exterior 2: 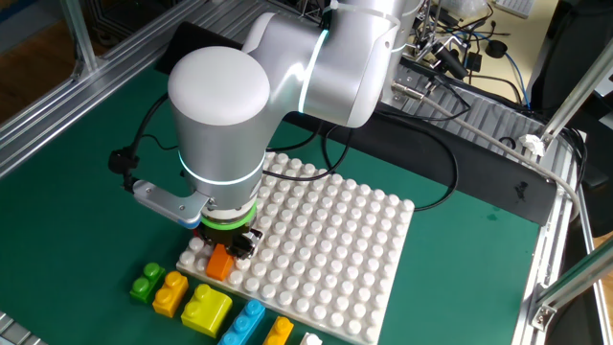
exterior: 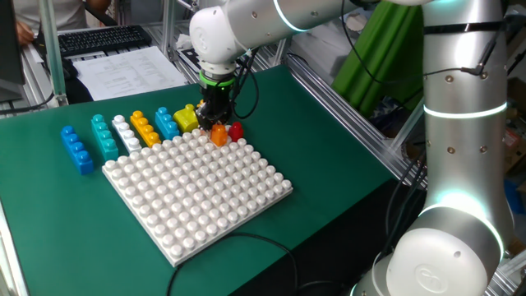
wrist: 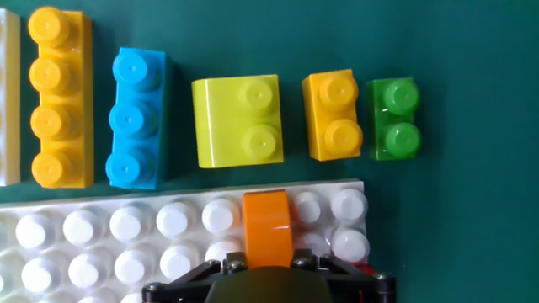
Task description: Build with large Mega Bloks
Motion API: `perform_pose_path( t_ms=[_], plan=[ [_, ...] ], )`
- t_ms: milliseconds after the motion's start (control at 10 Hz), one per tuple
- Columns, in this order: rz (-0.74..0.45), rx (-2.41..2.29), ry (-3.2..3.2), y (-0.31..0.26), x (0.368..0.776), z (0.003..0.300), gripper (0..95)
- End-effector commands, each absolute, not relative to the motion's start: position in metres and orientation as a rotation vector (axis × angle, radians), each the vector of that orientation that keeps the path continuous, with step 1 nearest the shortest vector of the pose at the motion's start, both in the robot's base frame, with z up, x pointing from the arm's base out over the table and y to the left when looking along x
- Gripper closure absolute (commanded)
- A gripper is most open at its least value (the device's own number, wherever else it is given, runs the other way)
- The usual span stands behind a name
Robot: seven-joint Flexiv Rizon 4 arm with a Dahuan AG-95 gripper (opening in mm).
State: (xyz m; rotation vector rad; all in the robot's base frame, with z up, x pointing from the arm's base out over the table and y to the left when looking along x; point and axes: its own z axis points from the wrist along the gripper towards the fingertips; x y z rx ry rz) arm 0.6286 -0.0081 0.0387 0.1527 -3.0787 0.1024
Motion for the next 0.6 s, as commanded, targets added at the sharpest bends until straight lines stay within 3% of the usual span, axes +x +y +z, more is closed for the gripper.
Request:
perform_pose_path(
  t_ms=[100, 600],
  plan=[
    [0.106, 0.153, -3.075, -0.0074, 0.6274, 0.0257, 38.0],
    [0.112, 0.151, -3.071, -0.0075, 0.6278, 0.0284, 38.0]
  ],
)
